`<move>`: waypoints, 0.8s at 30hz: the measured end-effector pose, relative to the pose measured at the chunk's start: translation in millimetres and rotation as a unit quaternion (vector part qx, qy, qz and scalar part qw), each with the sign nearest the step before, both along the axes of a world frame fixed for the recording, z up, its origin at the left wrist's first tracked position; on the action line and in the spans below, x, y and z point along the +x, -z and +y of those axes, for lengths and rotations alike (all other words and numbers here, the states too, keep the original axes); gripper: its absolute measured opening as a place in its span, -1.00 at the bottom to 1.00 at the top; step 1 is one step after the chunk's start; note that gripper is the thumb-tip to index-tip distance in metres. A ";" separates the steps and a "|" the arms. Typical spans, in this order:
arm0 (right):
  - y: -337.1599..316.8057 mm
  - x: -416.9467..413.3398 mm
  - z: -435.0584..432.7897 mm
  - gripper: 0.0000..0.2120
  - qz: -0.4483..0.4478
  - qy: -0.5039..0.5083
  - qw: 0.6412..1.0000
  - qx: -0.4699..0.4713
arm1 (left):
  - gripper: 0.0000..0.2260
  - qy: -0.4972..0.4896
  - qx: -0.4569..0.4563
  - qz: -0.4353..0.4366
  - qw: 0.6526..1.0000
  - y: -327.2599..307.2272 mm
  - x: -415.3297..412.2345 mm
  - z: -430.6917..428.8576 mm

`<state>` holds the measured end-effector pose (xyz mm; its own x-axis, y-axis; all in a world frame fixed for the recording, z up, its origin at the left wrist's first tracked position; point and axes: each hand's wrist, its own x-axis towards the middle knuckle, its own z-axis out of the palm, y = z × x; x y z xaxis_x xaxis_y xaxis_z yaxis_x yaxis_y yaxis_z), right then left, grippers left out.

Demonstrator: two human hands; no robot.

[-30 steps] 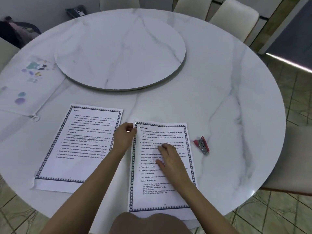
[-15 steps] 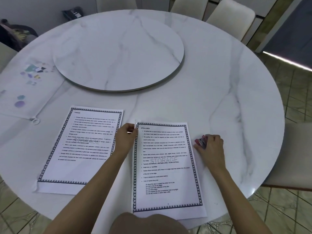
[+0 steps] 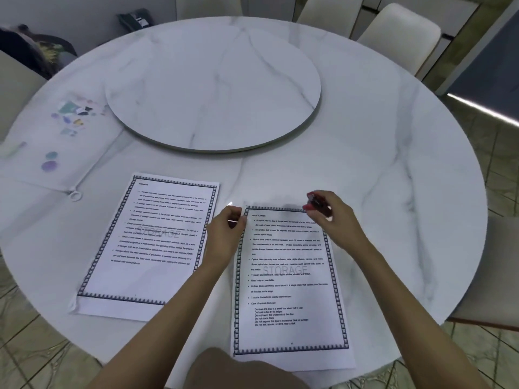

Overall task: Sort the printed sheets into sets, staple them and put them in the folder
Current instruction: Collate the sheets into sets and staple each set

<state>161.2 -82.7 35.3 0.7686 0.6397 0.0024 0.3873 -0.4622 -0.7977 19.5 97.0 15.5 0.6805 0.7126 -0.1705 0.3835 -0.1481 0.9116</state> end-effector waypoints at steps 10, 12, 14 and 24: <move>-33.0 -0.8 66.9 -0.65 -0.134 -0.277 0.942 -0.134 | -0.85 0.019 0.017 -0.039 0.999 0.0 -7.2 -5.0; -37.1 -1.6 71.1 -0.65 -0.167 -0.313 0.921 -0.164 | -0.85 0.021 0.029 -0.046 0.998 -0.3 -8.5 -5.9; -41.3 -3.5 73.7 -0.64 -0.195 -0.322 0.909 -0.180 | -0.86 0.024 0.031 -0.059 0.998 -1.5 -10.2 -6.9; -58.8 -8.1 84.6 -0.61 -0.254 -0.343 0.870 -0.247 | -0.95 0.036 0.030 -0.099 0.994 -3.4 -14.3 -10.3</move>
